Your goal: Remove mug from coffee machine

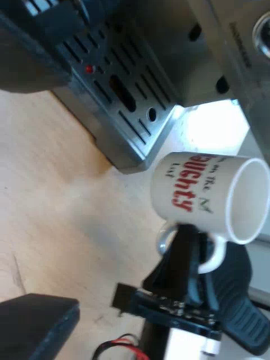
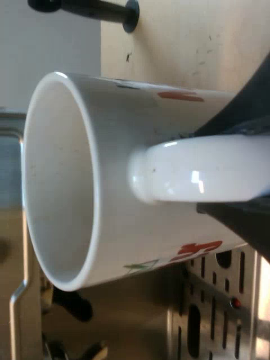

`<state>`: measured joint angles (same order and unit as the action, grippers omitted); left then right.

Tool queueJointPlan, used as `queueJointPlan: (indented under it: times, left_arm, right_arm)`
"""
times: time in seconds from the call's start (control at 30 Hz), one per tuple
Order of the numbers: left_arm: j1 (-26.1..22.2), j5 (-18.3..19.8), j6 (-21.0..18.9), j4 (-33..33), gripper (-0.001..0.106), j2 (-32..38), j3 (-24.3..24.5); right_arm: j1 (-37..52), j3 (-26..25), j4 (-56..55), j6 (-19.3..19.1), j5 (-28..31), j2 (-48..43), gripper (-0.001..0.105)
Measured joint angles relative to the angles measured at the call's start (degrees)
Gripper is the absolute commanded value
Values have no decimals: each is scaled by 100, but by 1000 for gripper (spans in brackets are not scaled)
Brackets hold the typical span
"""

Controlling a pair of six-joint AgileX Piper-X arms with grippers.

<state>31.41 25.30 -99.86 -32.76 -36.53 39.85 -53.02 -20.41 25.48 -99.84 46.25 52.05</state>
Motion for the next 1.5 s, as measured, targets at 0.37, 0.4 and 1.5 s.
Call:
queueJointPlan:
  times: [0.37, 0.4, 1.5]
  left_arm:
    - [2, -15, 0, 90, 83, -160, 0]
    - [2, -28, 0, 139, 83, -160, 0]
    - [2, -11, 0, 319, 83, -160, 0]
  right_arm:
    - [552, 0, -546, 0, -96, 0, 1]
    - [586, 6, -656, 11, -111, 0, 1]
    - [3230, 984, -284, -189, -2612, 25, 1]
